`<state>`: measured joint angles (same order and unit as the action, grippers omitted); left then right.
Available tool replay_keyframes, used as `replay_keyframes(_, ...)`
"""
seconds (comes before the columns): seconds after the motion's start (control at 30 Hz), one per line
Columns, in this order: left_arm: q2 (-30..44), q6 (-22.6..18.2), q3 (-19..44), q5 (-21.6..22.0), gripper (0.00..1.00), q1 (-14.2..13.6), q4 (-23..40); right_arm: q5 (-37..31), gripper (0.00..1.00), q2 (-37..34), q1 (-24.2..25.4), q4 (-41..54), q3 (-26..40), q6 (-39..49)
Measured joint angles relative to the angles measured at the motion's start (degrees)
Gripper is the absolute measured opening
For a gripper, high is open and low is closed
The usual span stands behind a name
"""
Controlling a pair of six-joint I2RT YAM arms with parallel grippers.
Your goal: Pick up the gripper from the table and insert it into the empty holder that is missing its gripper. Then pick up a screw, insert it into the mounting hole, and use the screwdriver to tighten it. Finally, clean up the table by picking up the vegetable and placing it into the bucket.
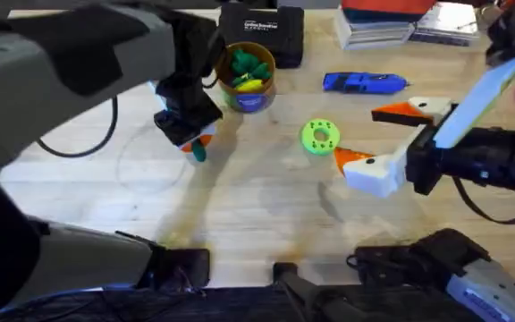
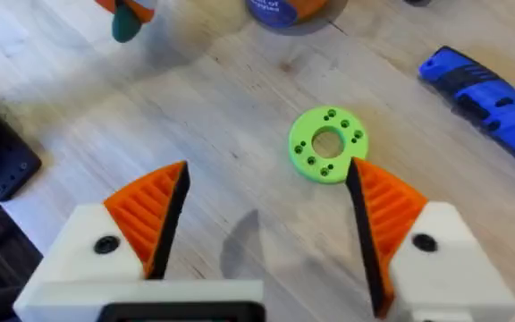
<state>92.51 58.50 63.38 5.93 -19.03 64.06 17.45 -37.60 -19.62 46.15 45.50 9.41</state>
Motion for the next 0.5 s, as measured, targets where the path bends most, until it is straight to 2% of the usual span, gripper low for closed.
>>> replay_keyframes(0.1,-1.6,-0.2,6.5,-0.7,0.025,0.0,5.6,0.0,0.993,0.0,0.0,0.0,0.0,0.0)
replay_keyframes(0.2,-4.4,-1.2,13.1,-1.9,0.025,0.0,6.0,0.0,0.993,0.0,0.0,0.0,0.0,0.0)
replay_keyframes(0.3,-7.2,-4.4,16.5,-3.9,0.025,-0.1,0.1,0.0,0.994,0.0,0.0,-0.2,0.0,0.0)
replay_keyframes(0.5,-5.4,-15.8,17.2,-6.0,0.025,-3.1,-10.9,0.0,0.994,0.0,0.0,-0.8,0.0,0.0)
